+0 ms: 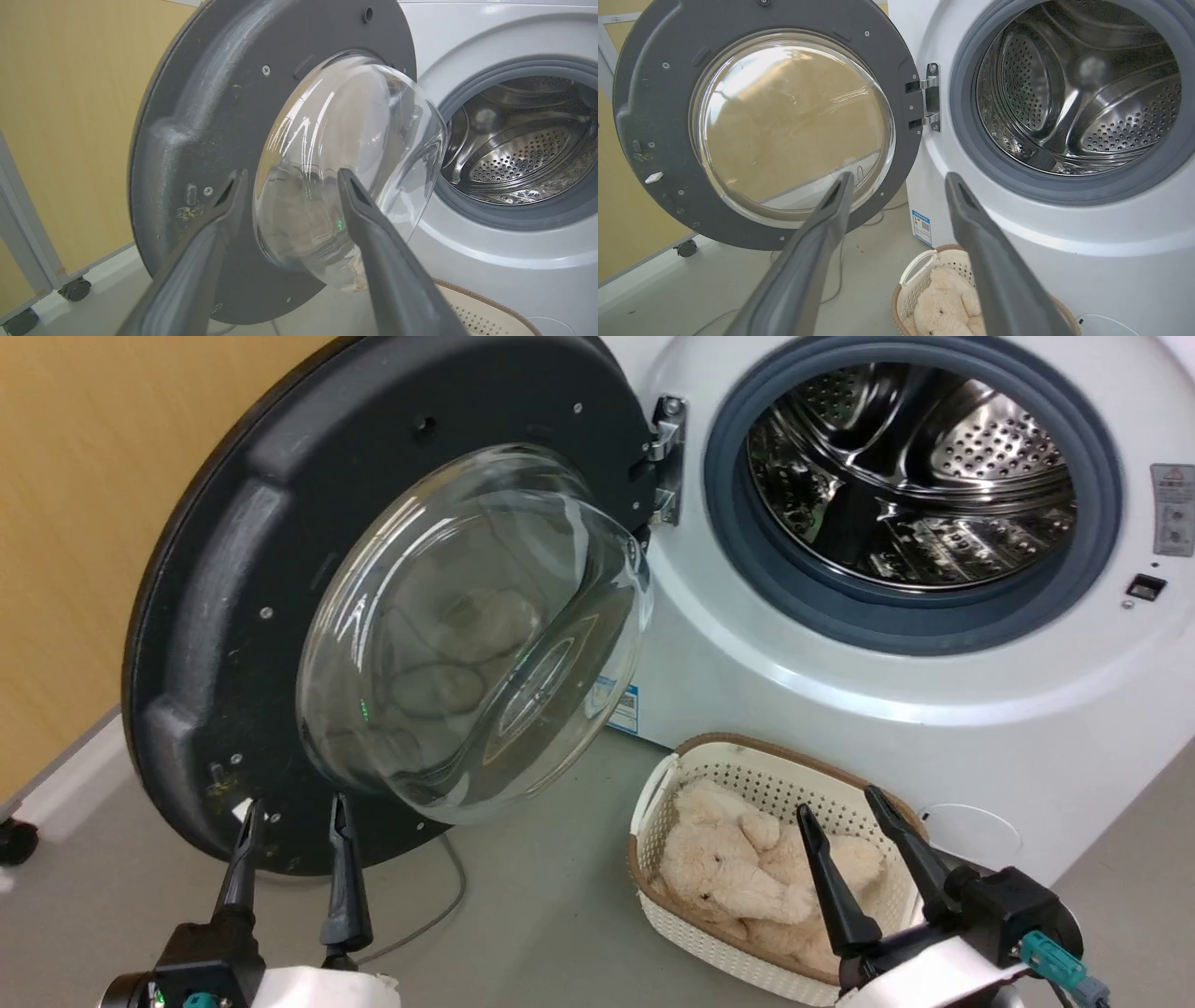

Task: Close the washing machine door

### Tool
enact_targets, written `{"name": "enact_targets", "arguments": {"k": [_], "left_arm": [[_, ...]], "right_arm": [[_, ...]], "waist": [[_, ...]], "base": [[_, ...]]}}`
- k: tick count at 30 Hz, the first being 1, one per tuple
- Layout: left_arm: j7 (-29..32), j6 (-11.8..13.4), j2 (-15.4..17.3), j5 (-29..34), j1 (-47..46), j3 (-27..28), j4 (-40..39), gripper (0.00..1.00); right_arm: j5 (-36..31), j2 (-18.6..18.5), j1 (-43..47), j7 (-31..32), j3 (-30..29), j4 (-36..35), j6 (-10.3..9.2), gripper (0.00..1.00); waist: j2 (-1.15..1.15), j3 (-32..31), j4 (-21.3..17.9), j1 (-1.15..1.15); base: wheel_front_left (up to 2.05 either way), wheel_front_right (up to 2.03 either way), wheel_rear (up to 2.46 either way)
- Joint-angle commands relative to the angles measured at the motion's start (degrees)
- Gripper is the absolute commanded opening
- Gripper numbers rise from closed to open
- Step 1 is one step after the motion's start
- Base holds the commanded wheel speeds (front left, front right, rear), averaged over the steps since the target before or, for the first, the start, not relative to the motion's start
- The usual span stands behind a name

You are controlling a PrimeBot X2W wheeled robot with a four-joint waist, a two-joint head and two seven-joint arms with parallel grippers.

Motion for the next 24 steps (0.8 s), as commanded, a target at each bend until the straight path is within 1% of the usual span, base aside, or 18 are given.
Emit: {"name": "enact_targets", "arguments": {"k": [1, 14, 24], "left_arm": [[-0.6, 0.6, 0.0, -0.3, 1.0, 0.1, -0.6, 1.0], [-2.2, 1.9, 0.0, -1.1, 2.3, 0.3, -2.4, 1.0], [-3.4, 2.4, 0.0, -1.6, 2.9, 0.4, -3.4, 1.0]], "right_arm": [[0.9, 0.1, -1.3, -0.6, 0.5, 0.4, 0.03, 1.0], [2.6, -0.1, -2.6, -2.1, 2.7, 1.6, 0.03, 1.0], [3.7, -0.1, -2.9, -3.3, 3.7, 2.1, 0.03, 1.0]], "waist": [[0.0, 0.1, 0.5, 0.0], [0.0, 0.4, 3.8, 0.0], [0.0, 0.3, 6.2, 0.0]], "base": [[0.0, 0.0, 0.0], [0.0, 0.0, 0.0], [0.0, 0.0, 0.0]]}}
